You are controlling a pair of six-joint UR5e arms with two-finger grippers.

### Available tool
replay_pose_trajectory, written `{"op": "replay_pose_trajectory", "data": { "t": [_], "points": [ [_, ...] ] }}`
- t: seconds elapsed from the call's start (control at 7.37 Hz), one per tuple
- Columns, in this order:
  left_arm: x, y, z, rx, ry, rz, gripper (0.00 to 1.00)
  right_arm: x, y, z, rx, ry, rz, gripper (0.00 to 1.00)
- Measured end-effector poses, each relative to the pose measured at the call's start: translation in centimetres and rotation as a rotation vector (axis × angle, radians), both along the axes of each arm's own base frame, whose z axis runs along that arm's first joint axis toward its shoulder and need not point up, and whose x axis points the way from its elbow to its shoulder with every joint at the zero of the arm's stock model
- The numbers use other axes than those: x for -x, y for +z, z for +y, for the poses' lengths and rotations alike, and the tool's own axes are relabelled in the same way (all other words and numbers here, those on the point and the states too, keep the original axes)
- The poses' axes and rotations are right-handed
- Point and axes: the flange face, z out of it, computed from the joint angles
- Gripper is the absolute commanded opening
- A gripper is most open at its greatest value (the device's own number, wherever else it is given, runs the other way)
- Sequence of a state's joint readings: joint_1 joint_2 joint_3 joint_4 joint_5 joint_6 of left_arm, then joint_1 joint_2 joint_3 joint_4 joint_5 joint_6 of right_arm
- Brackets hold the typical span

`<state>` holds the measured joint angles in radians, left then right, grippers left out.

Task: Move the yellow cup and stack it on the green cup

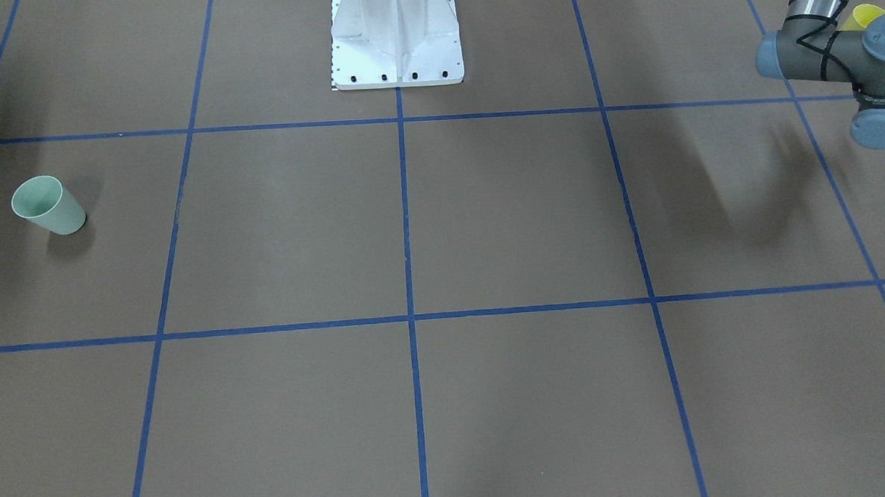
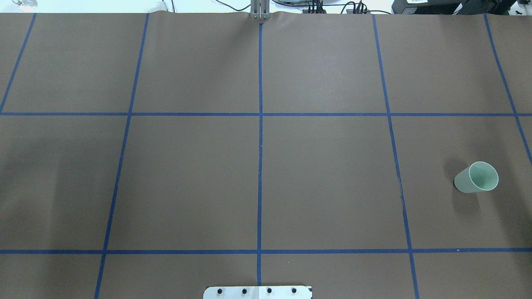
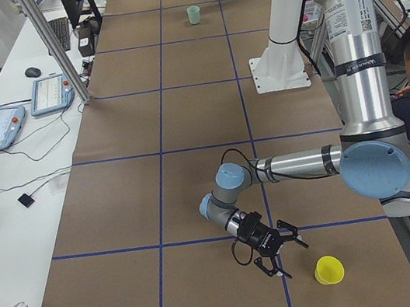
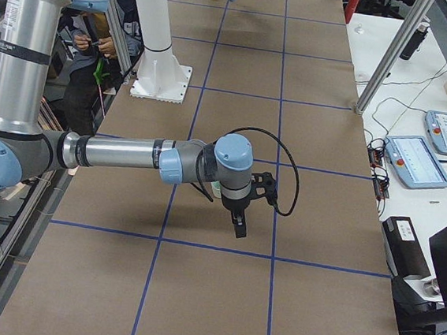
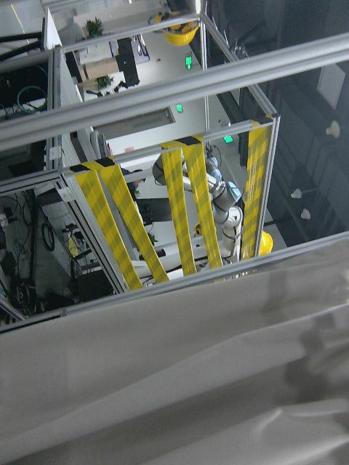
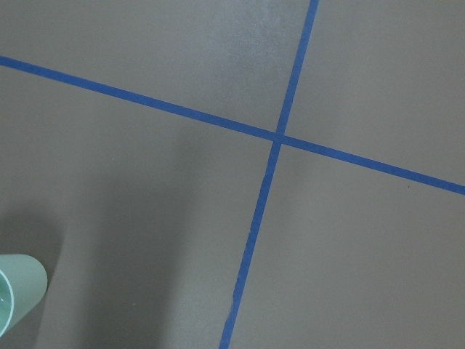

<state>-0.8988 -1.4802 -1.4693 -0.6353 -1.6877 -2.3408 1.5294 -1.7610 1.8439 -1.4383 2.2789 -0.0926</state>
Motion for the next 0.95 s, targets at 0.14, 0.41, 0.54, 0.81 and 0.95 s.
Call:
{"op": "replay_pose_trajectory", "data": {
  "t": [0.14, 0.41, 0.54, 0.81, 0.95],
  "points": [
    [-1.5, 0.6, 0.1, 0.022, -0.045, -0.006, 1.0, 0.0, 0.4, -0.1, -0.007, 0.0, -0.001, 1.0],
    [-4.0, 1.9, 0.7, 0.056, -0.114, -0.009, 1.0, 0.0, 0.6, -0.1, -0.012, -0.001, -0.001, 1.0],
    [-4.7, 2.8, 0.9, 0.054, -0.135, -0.009, 1.0, 0.0, 0.6, -0.1, -0.018, -0.001, -0.002, 1.0],
    [-5.0, 4.7, 1.3, 0.033, -0.151, -0.002, 1.0, 0.1, 0.6, -0.1, -0.031, -0.002, -0.011, 1.0],
    [-4.9, 5.8, 1.5, 0.021, -0.154, -0.002, 1.0, 0.1, 0.5, -0.1, -0.033, -0.003, -0.014, 1.0]
  ]
}}
